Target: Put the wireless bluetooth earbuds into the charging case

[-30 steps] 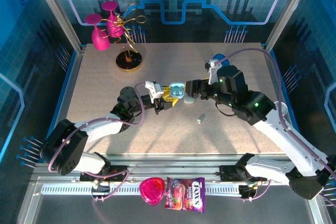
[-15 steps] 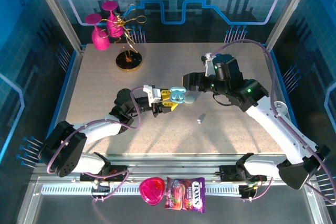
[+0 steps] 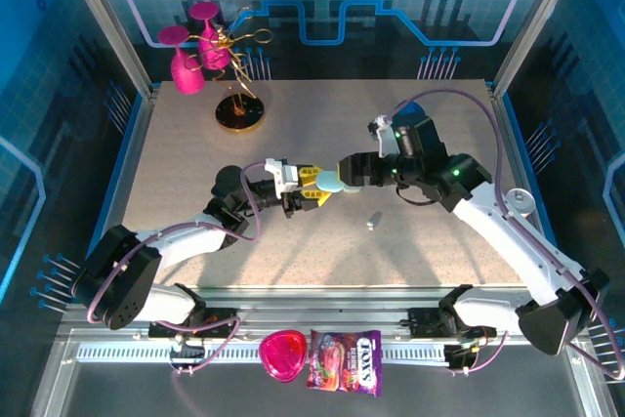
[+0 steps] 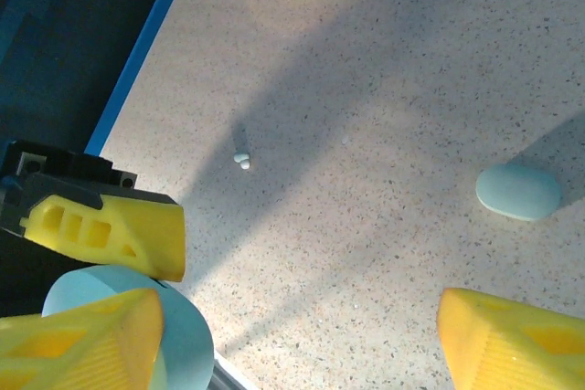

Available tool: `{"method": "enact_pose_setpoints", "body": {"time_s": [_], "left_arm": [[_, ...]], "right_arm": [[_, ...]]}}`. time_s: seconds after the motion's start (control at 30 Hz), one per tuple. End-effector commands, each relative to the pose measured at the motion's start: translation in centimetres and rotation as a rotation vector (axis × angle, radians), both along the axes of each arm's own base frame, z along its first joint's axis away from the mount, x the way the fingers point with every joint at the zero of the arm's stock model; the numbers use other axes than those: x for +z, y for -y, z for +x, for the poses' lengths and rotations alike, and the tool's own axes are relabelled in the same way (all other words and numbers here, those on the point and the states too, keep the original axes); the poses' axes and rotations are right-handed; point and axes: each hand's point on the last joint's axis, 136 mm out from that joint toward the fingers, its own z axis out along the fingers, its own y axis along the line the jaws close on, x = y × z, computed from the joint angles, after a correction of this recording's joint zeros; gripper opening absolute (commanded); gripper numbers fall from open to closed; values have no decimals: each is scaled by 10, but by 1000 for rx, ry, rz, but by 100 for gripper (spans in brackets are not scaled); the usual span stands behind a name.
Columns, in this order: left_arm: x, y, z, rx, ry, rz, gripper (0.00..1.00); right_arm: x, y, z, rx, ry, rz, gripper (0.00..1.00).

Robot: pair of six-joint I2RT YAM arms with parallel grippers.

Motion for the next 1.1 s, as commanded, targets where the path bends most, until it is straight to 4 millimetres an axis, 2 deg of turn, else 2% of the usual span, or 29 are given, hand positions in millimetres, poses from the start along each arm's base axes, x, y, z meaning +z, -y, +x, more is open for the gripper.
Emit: {"method": "enact_pose_setpoints", "body": {"time_s": [0.0, 0.13, 0.43, 0.47, 0.57, 0.67, 0.87, 1.07], "left_arm": [[15, 0, -2, 0, 28, -37, 32], [17, 0, -3, -2, 31, -46, 32], [21, -4, 3, 41, 39, -63, 32], [21, -3, 3, 44, 38, -62, 32], [20, -3, 3, 44, 38, -72, 32], [22, -4, 3, 48, 38, -79, 32], [18, -5, 5, 61, 35, -72, 33], [16, -6, 5, 71, 40, -69, 38]], "right_arm": [[10, 4, -11, 22, 10, 61, 79], [17, 2, -12, 16, -10, 183, 78], [26, -47, -24, 164, -150, 601, 72], [14, -51, -26, 169, -184, 610, 71], [1, -55, -27, 165, -218, 605, 59], [-4, -55, -26, 153, -238, 617, 51], [-2, -58, -25, 160, -248, 646, 31], [1, -54, -21, 140, -242, 657, 20]]}}
